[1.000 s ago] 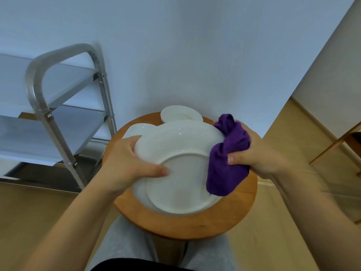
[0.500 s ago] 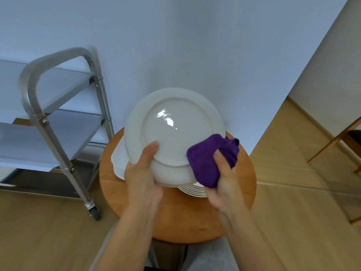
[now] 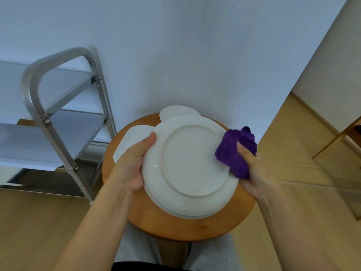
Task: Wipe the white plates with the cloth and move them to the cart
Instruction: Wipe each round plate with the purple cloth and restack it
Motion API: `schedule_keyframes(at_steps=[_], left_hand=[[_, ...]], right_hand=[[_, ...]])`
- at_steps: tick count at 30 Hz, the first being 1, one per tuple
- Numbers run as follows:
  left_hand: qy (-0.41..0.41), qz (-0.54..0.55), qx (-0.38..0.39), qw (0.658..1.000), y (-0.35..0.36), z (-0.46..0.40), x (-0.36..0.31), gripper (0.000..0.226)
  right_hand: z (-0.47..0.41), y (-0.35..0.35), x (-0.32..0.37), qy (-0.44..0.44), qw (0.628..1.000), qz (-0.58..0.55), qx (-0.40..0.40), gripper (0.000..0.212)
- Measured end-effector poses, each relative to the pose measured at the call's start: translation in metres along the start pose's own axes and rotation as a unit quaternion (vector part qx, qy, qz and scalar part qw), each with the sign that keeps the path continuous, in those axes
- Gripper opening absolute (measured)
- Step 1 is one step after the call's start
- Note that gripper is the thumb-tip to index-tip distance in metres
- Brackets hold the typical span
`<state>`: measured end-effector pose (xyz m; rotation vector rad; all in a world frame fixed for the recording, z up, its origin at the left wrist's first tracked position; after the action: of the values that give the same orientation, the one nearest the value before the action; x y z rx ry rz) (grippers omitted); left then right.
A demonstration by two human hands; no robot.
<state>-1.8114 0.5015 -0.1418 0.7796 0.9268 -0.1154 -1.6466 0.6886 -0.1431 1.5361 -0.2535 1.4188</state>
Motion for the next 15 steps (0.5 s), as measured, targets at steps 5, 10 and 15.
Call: schedule_keyframes(at_steps=[5,10,15], left_hand=[[0.05,0.041,-0.002,0.998,0.006,0.0,0.004,0.034],[0.113,0.134,-0.024,0.984,0.021,-0.004,0.016,0.046],[0.17,0.088,-0.017,0.981,0.008,0.005,0.006,0.048]], right_hand=[[0.019,0.003,-0.028,-0.065,0.993,-0.082,-0.058,0.05],[0.044,0.031,-0.077,-0.054,0.989,0.008,-0.136,0.109],[0.035,0.023,-0.064,-0.124,0.982,-0.015,-0.143,0.075]])
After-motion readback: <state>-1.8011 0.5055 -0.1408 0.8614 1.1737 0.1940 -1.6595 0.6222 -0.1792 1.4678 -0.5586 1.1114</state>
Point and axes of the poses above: each hand's wrist, its own z-axis away from the middle knuckle, its own y-axis out of the palm, x = y × z, the point moved 1 cm from there along -z, towards the middle knuckle, and after that the axes turned 9 degrees about -x, right-handed, at the moved point
